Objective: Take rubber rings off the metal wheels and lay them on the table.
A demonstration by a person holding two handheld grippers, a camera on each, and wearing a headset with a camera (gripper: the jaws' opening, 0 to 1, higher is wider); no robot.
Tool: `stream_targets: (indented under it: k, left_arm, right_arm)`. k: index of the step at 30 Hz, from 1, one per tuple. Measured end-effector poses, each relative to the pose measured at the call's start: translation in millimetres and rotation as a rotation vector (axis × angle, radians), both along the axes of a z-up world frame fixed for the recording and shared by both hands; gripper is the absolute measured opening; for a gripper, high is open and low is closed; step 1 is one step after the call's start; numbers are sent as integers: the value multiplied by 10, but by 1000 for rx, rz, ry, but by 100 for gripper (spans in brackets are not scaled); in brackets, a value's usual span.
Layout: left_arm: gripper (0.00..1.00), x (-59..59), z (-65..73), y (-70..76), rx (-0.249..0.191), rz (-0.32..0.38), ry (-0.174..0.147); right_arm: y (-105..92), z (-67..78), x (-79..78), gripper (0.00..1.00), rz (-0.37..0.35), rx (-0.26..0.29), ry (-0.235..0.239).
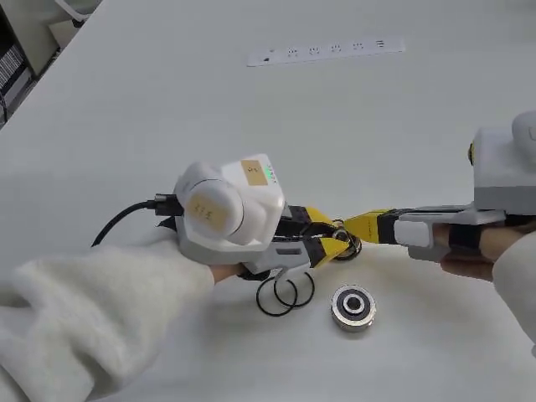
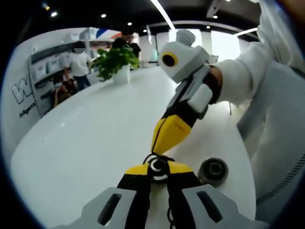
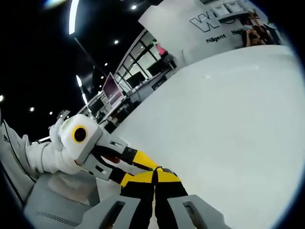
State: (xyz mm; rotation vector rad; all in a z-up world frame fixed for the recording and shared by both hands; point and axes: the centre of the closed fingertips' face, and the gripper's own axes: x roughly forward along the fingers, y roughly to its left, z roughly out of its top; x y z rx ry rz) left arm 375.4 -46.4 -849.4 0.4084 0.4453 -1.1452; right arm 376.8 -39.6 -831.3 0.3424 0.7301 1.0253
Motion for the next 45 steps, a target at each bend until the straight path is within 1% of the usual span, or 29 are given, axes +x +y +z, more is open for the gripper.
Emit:
stream_targets:
  k: [3, 4, 5, 7, 10, 11, 12, 13, 14, 15, 16, 18, 20, 23, 24, 25, 26, 27, 29, 30, 32, 33, 36, 38, 39, 43, 45]
  left_arm:
    - [13, 6, 1, 5, 10, 10, 8]
    - [13, 8, 5, 12, 20, 12, 9]
    - [13, 9, 9, 15, 29, 7, 0]
    - [13, 7, 33, 22, 32, 7, -4]
    - [6, -16, 51, 49, 34, -3, 3]
    - [7, -22, 49, 60, 38, -3, 3]
    - [9, -34, 49, 66, 36, -2, 12]
    - [10, -41, 55, 71, 34, 0, 16]
    - [10, -40, 58, 71, 34, 1, 14]
    - [9, -31, 62, 83, 41, 4, 5]
    - [8, -32, 72, 84, 39, 4, 4]
    - [9, -41, 116, 91, 33, 3, 7]
    - [11, -56, 201, 112, 26, -6, -1]
    - [19, -54, 397, 167, -17, 9, 0]
    - [24, -56, 445, 188, -28, 17, 5]
    - [28, -74, 478, 211, -38, 23, 24]
    - [33, -90, 534, 254, -44, 27, 35]
    - [38, -98, 580, 287, -46, 29, 30]
    - [42, -108, 705, 353, -59, 35, 12]
    - [44, -113, 795, 386, -77, 38, 6]
    - [50, -129, 930, 440, -100, 49, 2]
    - [55, -132, 986, 460, -113, 55, -1]
    - [65, -135, 1175, 545, -149, 76, -26]
    - [69, -142, 1267, 602, -161, 88, -37]
    - [71, -151, 1319, 644, -165, 93, -51]
    - [77, -196, 1413, 799, -153, 108, -90]
    - [80, -237, 1414, 860, -151, 109, -93]
  right_arm:
    - [-14, -8, 21, 0, -11, -6, 3]
    - [-20, -11, 25, 0, -14, -10, 2]
    - [-24, -10, 23, 0, -16, -15, 0]
    - [-13, 2, 14, 0, -12, -16, -4]
    - [-8, 29, 17, 0, -11, -11, -12]
    - [-11, 34, 23, 0, -15, -11, -15]
    - [-11, 46, 29, 0, -16, -7, -17]
    - [-7, 103, 43, 0, -25, 20, -13]
    - [-12, 128, 57, 0, -31, 23, -20]
    - [-14, 139, 59, 0, -30, 18, -24]
    - [-15, 141, 66, 0, -27, 7, -36]
    - [-22, 140, 63, 0, -28, 5, -35]
    - [-32, 149, 55, 0, -29, 2, -39]
    - [-42, 181, 51, 0, -32, 4, -45]
    - [-41, 192, 51, 0, -32, 3, -47]
    - [-45, 204, 50, 0, -33, -2, -53]
    - [-49, 211, 55, 0, -33, -5, -57]
    - [-52, 222, 55, 0, -31, -5, -60]
    - [-53, 239, 55, 0, -31, -4, -63]
    - [-52, 247, 55, 0, -30, -4, -65]
    - [-49, 270, 51, 0, -28, -5, -69]
    - [-46, 285, 47, 0, -26, -3, -71]
    - [-35, 324, 38, 0, -20, -3, -79]
    - [-27, 351, 34, 0, -15, 0, -82]
    - [-24, 364, 31, 0, -15, 1, -84]
    - [7, 429, 13, 0, -3, 5, -96]
    - [27, 461, 5, 0, 5, 7, -99]
